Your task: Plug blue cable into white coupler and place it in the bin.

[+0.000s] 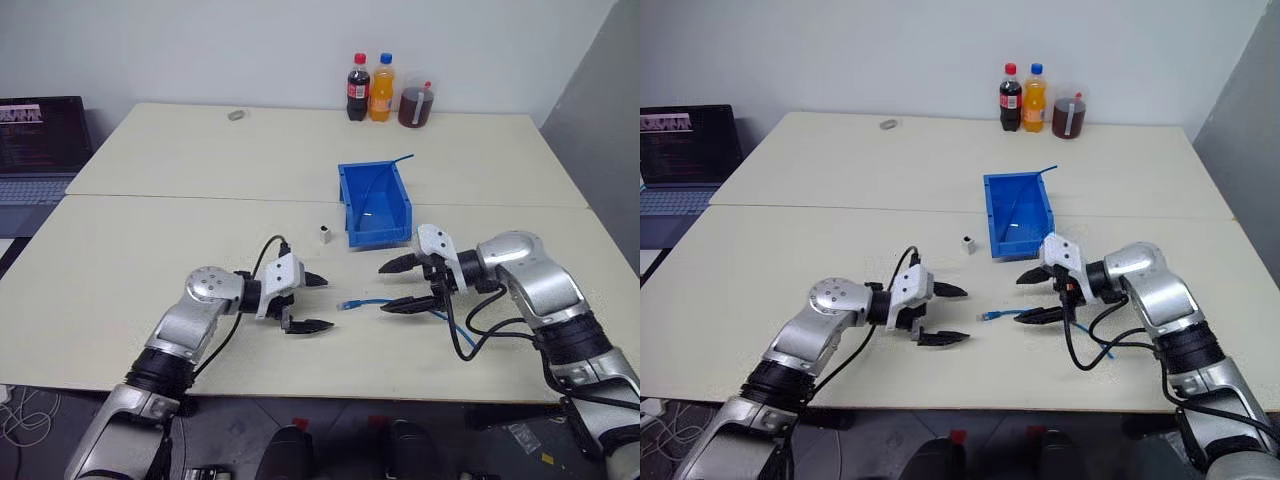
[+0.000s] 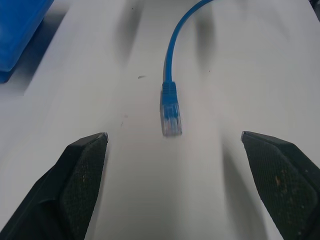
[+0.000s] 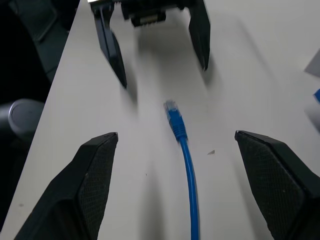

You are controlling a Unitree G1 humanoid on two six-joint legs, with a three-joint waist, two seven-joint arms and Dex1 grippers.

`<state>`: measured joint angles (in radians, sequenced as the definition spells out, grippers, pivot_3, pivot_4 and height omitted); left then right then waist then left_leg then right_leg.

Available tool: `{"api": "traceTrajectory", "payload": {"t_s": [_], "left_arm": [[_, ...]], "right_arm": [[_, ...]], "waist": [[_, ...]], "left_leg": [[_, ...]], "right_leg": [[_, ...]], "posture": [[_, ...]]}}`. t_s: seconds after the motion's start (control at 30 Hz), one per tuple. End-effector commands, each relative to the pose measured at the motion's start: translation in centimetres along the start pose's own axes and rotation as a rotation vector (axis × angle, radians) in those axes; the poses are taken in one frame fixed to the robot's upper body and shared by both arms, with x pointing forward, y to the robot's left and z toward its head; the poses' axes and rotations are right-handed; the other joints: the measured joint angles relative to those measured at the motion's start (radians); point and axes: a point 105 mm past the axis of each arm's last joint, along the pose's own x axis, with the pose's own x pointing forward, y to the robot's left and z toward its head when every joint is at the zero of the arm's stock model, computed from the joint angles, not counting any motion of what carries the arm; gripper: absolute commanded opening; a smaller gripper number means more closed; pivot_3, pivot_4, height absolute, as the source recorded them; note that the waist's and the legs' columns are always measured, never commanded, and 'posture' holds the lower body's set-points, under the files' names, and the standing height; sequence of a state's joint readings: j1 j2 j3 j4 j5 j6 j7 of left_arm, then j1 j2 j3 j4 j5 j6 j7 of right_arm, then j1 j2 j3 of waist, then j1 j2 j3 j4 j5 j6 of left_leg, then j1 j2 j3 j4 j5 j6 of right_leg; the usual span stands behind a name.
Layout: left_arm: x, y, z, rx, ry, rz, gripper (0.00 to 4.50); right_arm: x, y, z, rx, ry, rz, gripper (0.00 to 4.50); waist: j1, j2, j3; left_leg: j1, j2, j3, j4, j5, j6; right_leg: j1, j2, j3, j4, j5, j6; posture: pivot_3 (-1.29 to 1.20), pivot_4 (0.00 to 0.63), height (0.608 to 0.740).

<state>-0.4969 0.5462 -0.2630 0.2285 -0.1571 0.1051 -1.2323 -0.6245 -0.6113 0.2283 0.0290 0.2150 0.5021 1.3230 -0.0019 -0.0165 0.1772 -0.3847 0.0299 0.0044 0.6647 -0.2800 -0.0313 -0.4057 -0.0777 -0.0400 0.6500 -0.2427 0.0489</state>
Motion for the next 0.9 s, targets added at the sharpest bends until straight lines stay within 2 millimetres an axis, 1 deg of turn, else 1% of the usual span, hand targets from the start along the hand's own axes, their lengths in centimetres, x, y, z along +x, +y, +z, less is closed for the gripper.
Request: {"api": "traceTrajectory", "payload": {"t_s": [0.03, 0.1, 0.17, 0.2, 0.23, 0.3, 0.4, 0.47, 0.5, 0.7, 0.73, 0.77, 0.8, 0.9], "left_arm": [[0.4, 0.1, 0.8, 0.029, -0.028, -0.019, 4.50], [0.5, -0.2, 0.2, 0.039, -0.001, -0.045, 4.50], [0.4, -0.1, -0.3, 0.039, 0.018, -0.045, 4.50], [0.4, -0.1, -0.4, 0.037, 0.020, -0.042, 4.14], [0.3, -0.1, -0.4, 0.029, 0.016, -0.048, 4.08], [0.3, -0.4, -0.6, 0.018, 0.017, -0.069, 3.66], [0.7, -0.6, -0.7, 0.021, 0.019, -0.081, 2.89], [1.0, -0.5, -0.7, 0.018, 0.015, -0.081, 2.49], [1.3, -0.4, -0.6, 0.017, 0.013, -0.082, 2.17], [2.3, -0.1, -0.8, 0.021, 0.028, -0.082, 0.85], [2.3, 0.0, -0.8, 0.023, 0.031, -0.082, 0.69], [2.3, 0.0, -0.8, 0.025, 0.033, -0.081, 0.40], [2.3, 0.0, -0.8, 0.027, 0.035, -0.081, 0.24], [2.2, 0.0, -0.9, 0.030, 0.040, -0.084, 0.23]], "right_arm": [[-1.2, -0.5, 0.5, 0.000, -0.020, -0.084, 3.99], [-1.5, -0.8, 0.1, 0.014, -0.020, -0.118, 3.99], [-1.8, -0.9, -0.1, 0.031, -0.022, -0.145, 3.99], [-1.9, -0.9, -0.2, 0.035, -0.023, -0.151, 4.04], [-2.0, -0.9, -0.3, 0.043, -0.024, -0.159, 4.04], [-2.3, -0.9, -0.5, 0.055, -0.027, -0.175, 4.04], [-2.5, -0.8, -0.8, 0.067, -0.028, -0.194, 4.04], [-2.6, -0.9, -0.8, 0.072, -0.032, -0.205, 4.04], [-2.7, -0.9, -0.8, 0.076, -0.035, -0.210, 4.04], [-2.5, -1.0, -0.5, 0.083, -0.048, -0.217, 4.04], [-2.5, -1.0, -0.5, 0.082, -0.050, -0.218, 4.04], [-2.5, -1.0, -0.4, 0.082, -0.051, -0.218, 4.04], [-2.5, -1.1, -0.4, 0.080, -0.053, -0.220, 4.04], [-2.5, -1.3, -0.3, 0.080, -0.057, -0.227, 4.04]], "waist": [[-0.001, 0.000, 0.000], [-0.002, 0.000, 0.000], [-0.002, 0.000, 0.000], [-0.002, 0.000, 0.000], [-0.001, 0.000, 0.000], [-0.001, 0.000, 0.000], [-0.001, 0.000, 0.000], [0.000, 0.000, 0.000], [0.000, 0.000, 0.000], [0.000, 0.000, 0.000], [0.000, 0.000, 0.000], [0.000, -0.001, 0.000], [0.000, -0.001, 0.000], [0.000, 0.000, 0.000]], "left_leg": [[0.000, 0.000, 0.000, 0.000, 0.000, 0.000], [0.000, 0.000, 0.000, 0.000, 0.000, 0.000], [0.000, 0.000, 0.000, 0.000, 0.000, 0.000], [0.000, 0.000, 0.000, 0.000, 0.000, 0.000], [0.000, 0.000, 0.000, 0.000, 0.000, 0.000], [0.000, 0.000, 0.000, 0.000, 0.000, 0.000], [0.000, 0.000, 0.000, 0.000, 0.000, 0.000], [0.000, 0.000, 0.000, 0.000, 0.000, 0.000], [0.000, 0.000, 0.000, 0.000, 0.000, 0.000], [0.000, 0.000, 0.000, 0.000, 0.000, 0.000], [0.000, 0.000, 0.000, 0.000, 0.000, 0.000], [0.000, 0.000, 0.000, 0.000, 0.000, 0.000], [0.000, 0.000, 0.000, 0.000, 0.000, 0.000], [0.000, 0.000, 0.000, 0.000, 0.000, 0.000]], "right_leg": [[0.000, 0.000, 0.000, 0.000, 0.000, 0.000], [0.000, 0.000, 0.000, 0.000, 0.000, 0.000], [0.000, 0.000, 0.000, 0.000, 0.000, 0.000], [0.000, 0.000, 0.000, 0.000, 0.000, 0.000], [0.000, 0.000, 0.000, 0.000, 0.000, 0.000], [0.000, 0.000, 0.000, 0.000, 0.000, 0.000], [0.000, 0.000, 0.000, 0.000, 0.000, 0.000], [0.000, 0.000, 0.000, 0.000, 0.000, 0.000], [0.000, 0.000, 0.000, 0.000, 0.000, 0.000], [0.000, 0.000, 0.000, 0.000, 0.000, 0.000], [0.000, 0.000, 0.000, 0.000, 0.000, 0.000], [0.000, 0.000, 0.000, 0.000, 0.000, 0.000], [0.000, 0.000, 0.000, 0.000, 0.000, 0.000], [0.000, 0.000, 0.000, 0.000, 0.000, 0.000]], "posture": [[0.00, 0.150, 0.740], [0.00, 0.150, 0.740], [0.00, 0.150, 0.740], [0.00, 0.150, 0.740], [0.00, 0.150, 0.740], [0.00, 0.150, 0.740], [0.00, 0.150, 0.740], [0.00, 0.150, 0.740], [0.00, 0.150, 0.740], [0.00, 0.150, 0.740], [0.00, 0.150, 0.740], [0.00, 0.150, 0.740], [0.00, 0.150, 0.740], [0.00, 0.150, 0.740]]}}
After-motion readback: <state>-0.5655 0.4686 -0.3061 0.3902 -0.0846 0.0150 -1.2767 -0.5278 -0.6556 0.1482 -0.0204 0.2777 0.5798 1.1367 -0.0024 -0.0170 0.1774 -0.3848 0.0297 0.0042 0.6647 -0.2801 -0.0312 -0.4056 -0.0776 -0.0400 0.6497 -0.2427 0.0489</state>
